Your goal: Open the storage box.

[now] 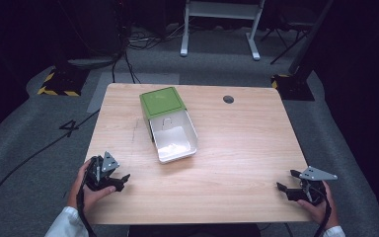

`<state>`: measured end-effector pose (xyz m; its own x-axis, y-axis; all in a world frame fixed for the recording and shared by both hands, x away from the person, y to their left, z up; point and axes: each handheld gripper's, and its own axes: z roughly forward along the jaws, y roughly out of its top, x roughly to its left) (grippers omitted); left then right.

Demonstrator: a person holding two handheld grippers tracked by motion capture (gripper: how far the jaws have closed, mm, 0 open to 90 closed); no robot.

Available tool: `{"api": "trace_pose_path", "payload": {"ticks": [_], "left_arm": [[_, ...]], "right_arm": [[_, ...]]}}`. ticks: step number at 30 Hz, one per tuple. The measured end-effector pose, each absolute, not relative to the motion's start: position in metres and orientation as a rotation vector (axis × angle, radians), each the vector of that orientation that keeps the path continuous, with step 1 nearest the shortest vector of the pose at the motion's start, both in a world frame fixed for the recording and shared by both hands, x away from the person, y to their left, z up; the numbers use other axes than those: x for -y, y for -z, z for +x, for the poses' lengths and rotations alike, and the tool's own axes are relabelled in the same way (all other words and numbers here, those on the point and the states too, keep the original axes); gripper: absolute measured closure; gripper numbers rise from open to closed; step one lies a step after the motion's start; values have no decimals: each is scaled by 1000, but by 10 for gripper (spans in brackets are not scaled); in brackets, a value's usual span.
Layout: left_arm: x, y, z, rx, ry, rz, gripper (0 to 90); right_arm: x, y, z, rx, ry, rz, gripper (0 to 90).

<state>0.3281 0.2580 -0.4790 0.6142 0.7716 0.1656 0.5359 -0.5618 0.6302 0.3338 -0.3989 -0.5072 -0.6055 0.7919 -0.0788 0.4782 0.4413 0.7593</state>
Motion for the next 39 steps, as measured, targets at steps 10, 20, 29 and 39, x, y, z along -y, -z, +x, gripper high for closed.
{"api": "trace_pose_path", "payload": {"ticks": [10, 20, 29, 39], "left_arm": [[-272, 496, 326, -1085, -542, 2271, 175], [-289, 508, 319, -1163, -461, 2121, 166], [-289, 508, 318, -1181, -468, 2111, 166], [-289, 508, 318, -1181, -469, 2111, 166]], "right_arm": [[398, 507, 333, -2268, -995, 1066, 194], [398, 507, 333, -2268, -994, 1066, 194], [398, 507, 333, -2272, -996, 1064, 194], [398, 507, 332, -2267, -993, 1062, 194]]}}
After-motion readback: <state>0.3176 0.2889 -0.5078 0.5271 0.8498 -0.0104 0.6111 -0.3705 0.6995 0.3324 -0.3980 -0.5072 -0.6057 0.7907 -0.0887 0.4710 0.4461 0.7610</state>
